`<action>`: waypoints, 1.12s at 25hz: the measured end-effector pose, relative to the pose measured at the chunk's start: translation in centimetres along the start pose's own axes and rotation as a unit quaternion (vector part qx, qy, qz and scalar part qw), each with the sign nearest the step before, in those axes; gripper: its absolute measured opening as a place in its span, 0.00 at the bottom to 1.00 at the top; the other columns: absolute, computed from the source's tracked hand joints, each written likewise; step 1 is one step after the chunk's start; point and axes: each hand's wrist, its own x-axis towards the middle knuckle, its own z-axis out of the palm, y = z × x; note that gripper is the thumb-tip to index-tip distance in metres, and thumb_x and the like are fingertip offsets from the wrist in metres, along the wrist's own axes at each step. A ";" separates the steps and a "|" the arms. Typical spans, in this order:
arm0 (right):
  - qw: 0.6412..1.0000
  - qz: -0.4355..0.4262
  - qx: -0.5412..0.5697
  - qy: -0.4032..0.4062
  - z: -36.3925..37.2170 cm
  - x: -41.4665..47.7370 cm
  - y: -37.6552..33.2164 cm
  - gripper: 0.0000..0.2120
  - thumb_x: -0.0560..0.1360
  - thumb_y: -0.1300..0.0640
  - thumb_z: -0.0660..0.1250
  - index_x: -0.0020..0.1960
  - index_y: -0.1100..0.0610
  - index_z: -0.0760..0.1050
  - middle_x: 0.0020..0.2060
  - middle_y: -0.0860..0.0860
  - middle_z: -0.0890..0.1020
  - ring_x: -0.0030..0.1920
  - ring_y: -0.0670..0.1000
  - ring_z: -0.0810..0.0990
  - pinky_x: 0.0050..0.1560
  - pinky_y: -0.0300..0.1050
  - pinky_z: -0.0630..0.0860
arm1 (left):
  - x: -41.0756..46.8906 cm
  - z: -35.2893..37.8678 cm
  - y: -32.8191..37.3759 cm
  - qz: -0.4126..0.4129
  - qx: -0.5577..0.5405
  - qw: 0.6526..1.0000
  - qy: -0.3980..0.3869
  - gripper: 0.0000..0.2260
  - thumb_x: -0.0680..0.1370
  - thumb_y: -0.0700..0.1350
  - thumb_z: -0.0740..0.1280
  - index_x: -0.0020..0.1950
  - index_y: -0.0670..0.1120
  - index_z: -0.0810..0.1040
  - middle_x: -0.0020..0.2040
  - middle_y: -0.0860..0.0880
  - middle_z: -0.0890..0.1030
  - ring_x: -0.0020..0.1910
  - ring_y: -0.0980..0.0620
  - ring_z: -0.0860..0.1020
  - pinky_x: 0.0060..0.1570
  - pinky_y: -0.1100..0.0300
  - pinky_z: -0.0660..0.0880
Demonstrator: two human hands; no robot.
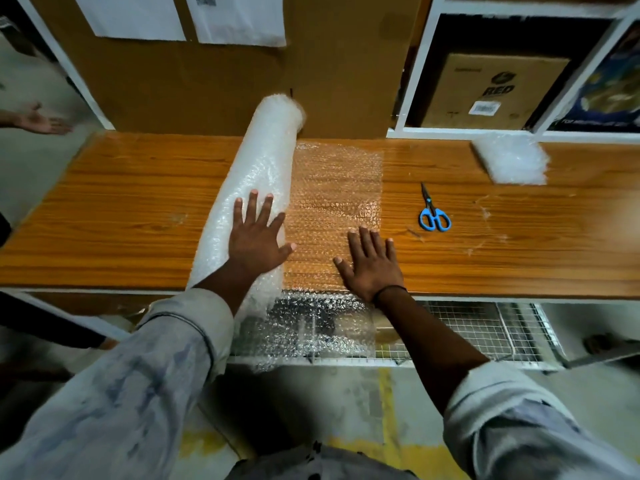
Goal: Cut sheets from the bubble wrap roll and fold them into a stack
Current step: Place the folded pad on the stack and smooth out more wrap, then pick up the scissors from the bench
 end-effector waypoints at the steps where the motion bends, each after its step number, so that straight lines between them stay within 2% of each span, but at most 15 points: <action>1: 1.000 0.000 -0.001 -0.004 -0.1 0.0 0.0 0.39 0.80 0.29 0.39 0.85 0.49 0.43 0.84 0.53 0.44 0.83 0.56 0.40 0.80 0.61 0.37 | -0.1 -0.1 -0.3 0.003 0.007 1.000 -0.007 0.42 0.74 0.74 0.44 0.80 0.51 0.68 0.84 0.41 0.54 0.83 0.35 0.43 0.77 0.34 0.37; 3: 1.000 -0.005 0.012 0.001 -0.7 0.3 -0.2 0.37 0.81 0.31 0.42 0.84 0.50 0.49 0.84 0.53 0.49 0.83 0.57 0.45 0.80 0.63 0.39 | -0.1 -0.6 0.3 0.010 0.025 0.999 -0.043 0.45 0.73 0.75 0.40 0.82 0.51 0.63 0.84 0.40 0.49 0.82 0.34 0.38 0.76 0.32 0.35; 5: 0.998 -0.003 0.052 0.044 -1.9 0.8 0.1 0.34 0.82 0.35 0.45 0.81 0.53 0.60 0.81 0.55 0.61 0.81 0.58 0.58 0.80 0.64 0.46 | -0.1 -1.0 1.9 0.020 0.042 0.997 -0.063 0.44 0.74 0.75 0.41 0.83 0.52 0.60 0.84 0.40 0.46 0.81 0.32 0.36 0.76 0.31 0.36; 6: 0.994 0.013 0.072 0.077 -2.6 1.3 0.7 0.30 0.83 0.38 0.49 0.77 0.55 0.64 0.77 0.57 0.67 0.77 0.60 0.64 0.79 0.64 0.52 | -0.1 -1.1 2.7 0.024 0.041 0.997 -0.064 0.43 0.75 0.75 0.42 0.83 0.52 0.59 0.84 0.40 0.46 0.81 0.32 0.36 0.75 0.31 0.36; 8: 0.986 0.081 0.077 0.127 -3.8 3.0 2.7 0.24 0.82 0.46 0.56 0.73 0.59 0.68 0.72 0.61 0.72 0.71 0.63 0.70 0.75 0.62 0.61 | -0.3 -1.2 3.9 0.037 0.017 0.997 -0.063 0.42 0.76 0.76 0.42 0.83 0.53 0.59 0.84 0.40 0.47 0.81 0.33 0.37 0.75 0.31 0.35; 11: 0.970 0.213 0.053 0.105 -5.1 4.9 6.7 0.27 0.81 0.49 0.58 0.75 0.62 0.65 0.76 0.64 0.66 0.76 0.64 0.65 0.76 0.62 0.59 | -0.6 -1.2 5.2 0.066 -0.017 0.995 -0.070 0.42 0.76 0.76 0.41 0.83 0.54 0.59 0.84 0.41 0.49 0.82 0.35 0.40 0.75 0.31 0.35; 13: 0.964 0.252 0.058 0.054 -5.3 5.2 8.8 0.26 0.82 0.50 0.55 0.77 0.61 0.63 0.78 0.63 0.62 0.78 0.64 0.61 0.78 0.63 0.53 | -0.8 -1.2 6.0 0.074 -0.036 0.993 -0.079 0.41 0.77 0.76 0.41 0.83 0.54 0.57 0.84 0.41 0.50 0.82 0.36 0.41 0.75 0.31 0.34; 15: 0.968 0.244 0.049 0.035 -5.2 4.8 9.7 0.23 0.83 0.51 0.54 0.74 0.60 0.68 0.76 0.63 0.65 0.76 0.65 0.64 0.77 0.63 0.56 | -1.1 -1.2 6.6 0.081 -0.051 0.991 -0.097 0.42 0.77 0.76 0.42 0.84 0.53 0.54 0.84 0.41 0.49 0.83 0.36 0.41 0.75 0.32 0.33; 17: 0.970 0.231 0.025 0.067 -5.2 4.0 9.5 0.20 0.83 0.52 0.56 0.68 0.61 0.74 0.69 0.64 0.72 0.69 0.66 0.72 0.71 0.62 0.67 | -1.6 -1.2 7.0 0.088 -0.070 0.987 -0.110 0.42 0.77 0.76 0.41 0.84 0.53 0.53 0.84 0.41 0.49 0.83 0.36 0.42 0.75 0.32 0.33; 19: 0.968 0.229 0.002 0.100 -5.2 3.0 8.6 0.19 0.84 0.51 0.58 0.66 0.62 0.76 0.63 0.64 0.75 0.64 0.67 0.75 0.64 0.60 0.72 | -2.0 -1.2 7.3 0.102 -0.098 0.983 -0.115 0.41 0.78 0.76 0.41 0.84 0.52 0.52 0.84 0.42 0.49 0.83 0.37 0.42 0.76 0.32 0.34; 21: 0.962 0.247 0.042 0.104 -5.5 2.0 7.8 0.20 0.84 0.50 0.59 0.67 0.63 0.75 0.62 0.66 0.76 0.62 0.68 0.76 0.61 0.59 0.74 | -2.9 -1.3 7.6 0.128 -0.141 0.977 -0.099 0.39 0.79 0.74 0.44 0.84 0.52 0.53 0.85 0.44 0.50 0.83 0.38 0.44 0.78 0.34 0.37; 23: 0.959 0.255 0.084 0.095 -5.7 0.9 7.2 0.19 0.84 0.52 0.60 0.68 0.63 0.74 0.62 0.67 0.76 0.61 0.69 0.77 0.59 0.59 0.75 | -4.3 -1.2 8.1 0.183 -0.178 0.965 -0.057 0.35 0.81 0.71 0.49 0.83 0.52 0.58 0.84 0.45 0.54 0.83 0.41 0.49 0.80 0.38 0.43; 26: 0.961 0.250 0.091 0.073 -6.1 -0.7 6.5 0.18 0.83 0.56 0.63 0.69 0.63 0.69 0.61 0.67 0.77 0.60 0.69 0.79 0.54 0.59 0.76 | -6.8 -0.4 8.6 0.269 -0.168 0.948 -0.017 0.31 0.81 0.68 0.57 0.79 0.51 0.67 0.83 0.45 0.58 0.82 0.42 0.54 0.81 0.40 0.48; 28: 0.963 0.248 0.088 0.048 -6.3 -1.6 6.1 0.19 0.82 0.56 0.64 0.69 0.63 0.67 0.61 0.66 0.78 0.60 0.68 0.79 0.50 0.57 0.75 | -8.3 0.6 8.4 0.285 -0.145 0.947 -0.020 0.33 0.81 0.68 0.58 0.80 0.51 0.65 0.84 0.44 0.56 0.83 0.41 0.53 0.80 0.39 0.49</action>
